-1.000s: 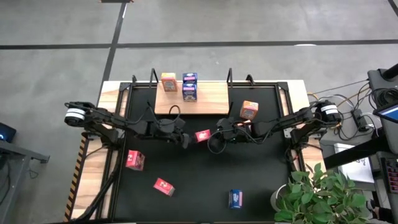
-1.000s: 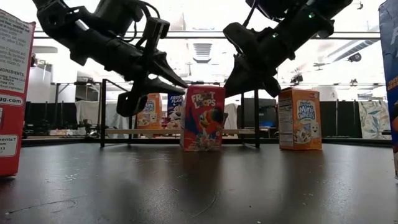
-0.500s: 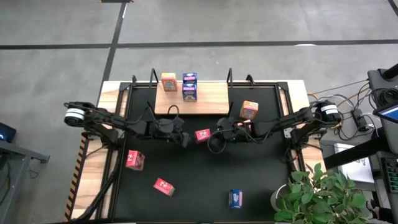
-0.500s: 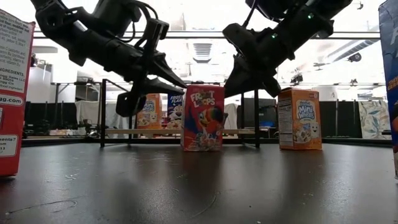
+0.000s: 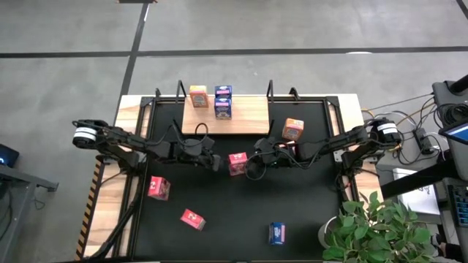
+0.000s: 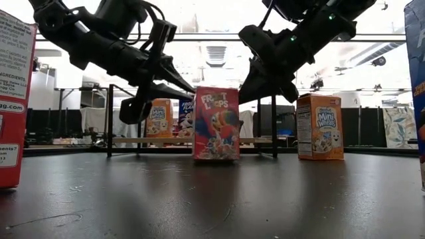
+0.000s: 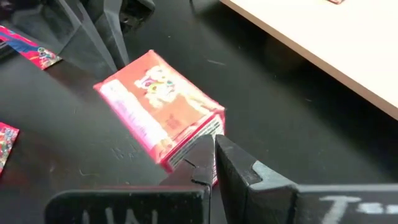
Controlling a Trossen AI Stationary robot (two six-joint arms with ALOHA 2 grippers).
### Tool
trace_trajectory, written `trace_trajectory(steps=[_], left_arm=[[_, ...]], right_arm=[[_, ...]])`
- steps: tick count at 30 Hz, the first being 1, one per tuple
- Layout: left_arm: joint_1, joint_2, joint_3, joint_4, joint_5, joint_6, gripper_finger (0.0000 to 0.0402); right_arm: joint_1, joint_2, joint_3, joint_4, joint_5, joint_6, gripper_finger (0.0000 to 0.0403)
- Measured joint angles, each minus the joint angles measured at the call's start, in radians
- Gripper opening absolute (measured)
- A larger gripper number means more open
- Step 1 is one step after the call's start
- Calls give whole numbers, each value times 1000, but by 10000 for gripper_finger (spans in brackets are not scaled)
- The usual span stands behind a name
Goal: Stack cereal on shelf
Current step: Put the top right red cereal box on the shelf
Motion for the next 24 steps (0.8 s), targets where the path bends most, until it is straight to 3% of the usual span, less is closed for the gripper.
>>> trace_trajectory(steps=[17, 24], left_arm=[[0, -13, -6, -16, 12, 27, 40], [-2, -72, -4, -18, 39, 147, 40]], right_arm=[[5, -20, -1, -40, -3, -4, 9], [7, -103, -2, -38, 28, -101, 9]])
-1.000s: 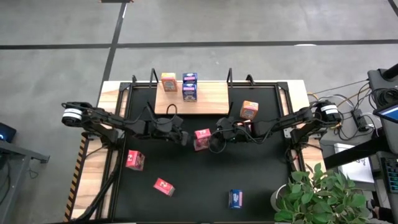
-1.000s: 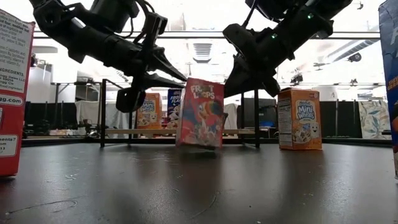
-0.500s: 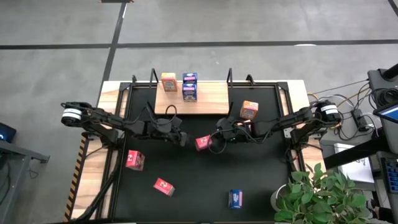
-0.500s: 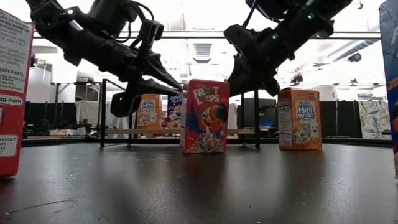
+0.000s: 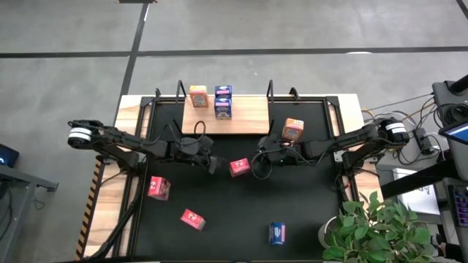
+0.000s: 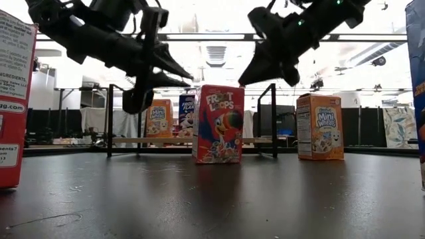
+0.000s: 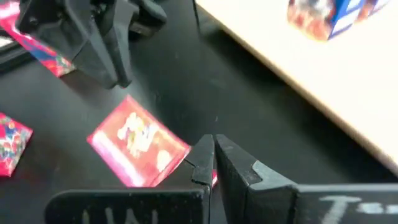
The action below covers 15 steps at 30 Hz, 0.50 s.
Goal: Stack cereal on shelf
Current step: Put the top right red cereal box on the shelf
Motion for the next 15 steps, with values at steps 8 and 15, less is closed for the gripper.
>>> trace_trajectory(steps=[8, 15], left_arm=[[-2, -131, 1, -20, 0, 235, 40], [-2, -249, 5, -23, -5, 470, 40]], right_arm=[[2, -74, 0, 13, -188, -356, 9], [1, -68, 0, 72, -311, -473, 33]])
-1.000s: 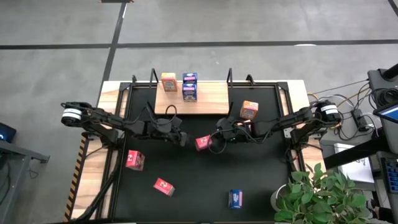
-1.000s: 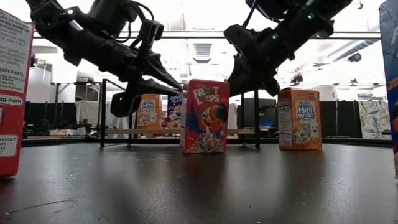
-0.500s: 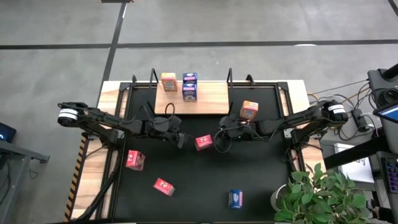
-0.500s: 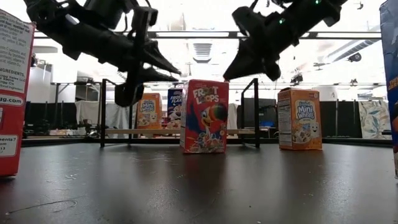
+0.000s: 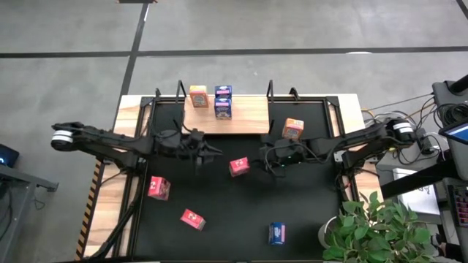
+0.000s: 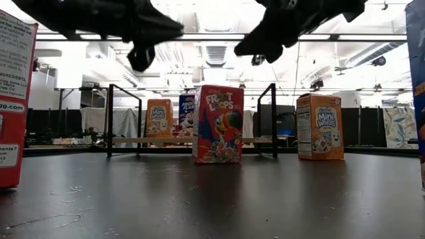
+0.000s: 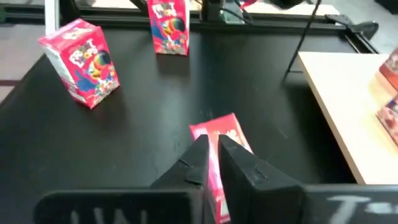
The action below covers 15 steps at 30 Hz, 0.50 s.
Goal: Stack cereal on shelf
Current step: Put the top right red cereal box on the shelf
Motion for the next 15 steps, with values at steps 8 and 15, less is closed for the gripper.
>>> trace_trajectory(steps=[8, 15], left_arm=[[0, -124, 11, -6, -6, 339, 40], [1, -207, 10, -18, -168, 539, 40]], right_arm=[[-25, 32, 1, 51, 0, -42, 131], [-34, 59, 41, 37, 14, -72, 208]])
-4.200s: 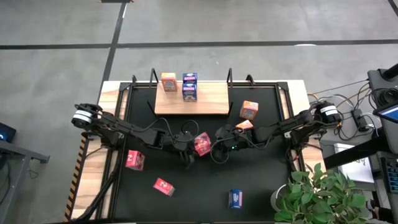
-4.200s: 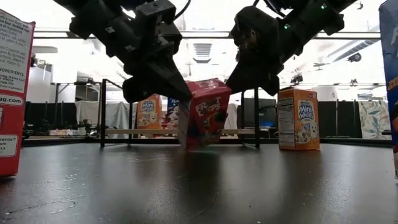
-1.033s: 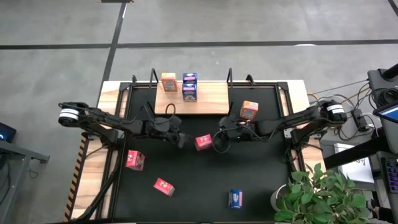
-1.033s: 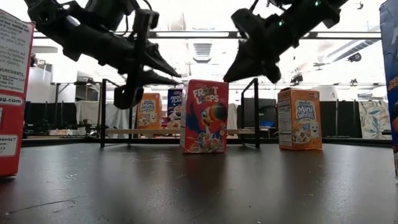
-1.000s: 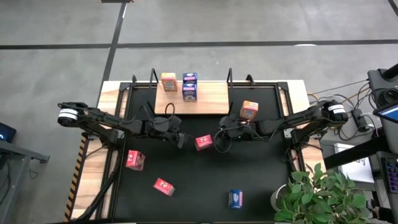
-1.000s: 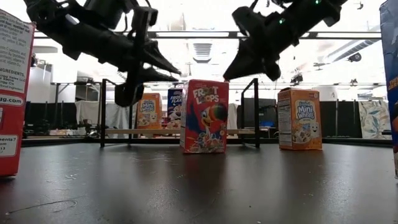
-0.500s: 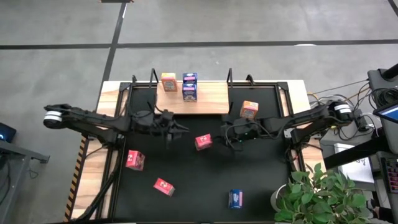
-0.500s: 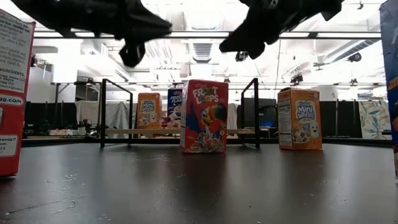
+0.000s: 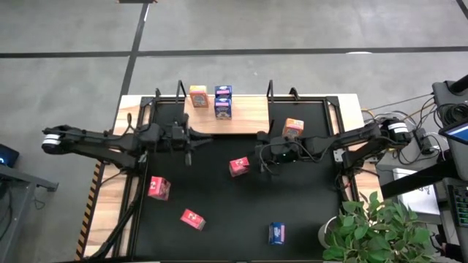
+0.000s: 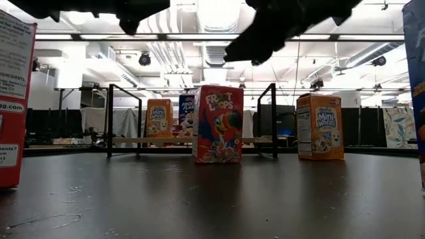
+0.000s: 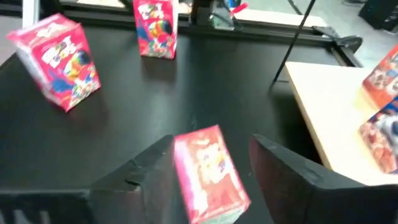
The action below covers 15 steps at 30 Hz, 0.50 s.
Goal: Stack cereal on shelf
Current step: Put the top right red cereal box on the shelf
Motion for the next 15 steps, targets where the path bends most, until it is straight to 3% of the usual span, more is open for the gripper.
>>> trace_trajectory(steps=[8, 15], left_arm=[[0, -66, 0, 0, -86, 120, 40], [0, -137, 0, -13, -99, 173, 40]], right_arm=[[-14, 117, 195, -205, 2, -82, 256], [-16, 214, 345, -473, -51, -116, 269]])
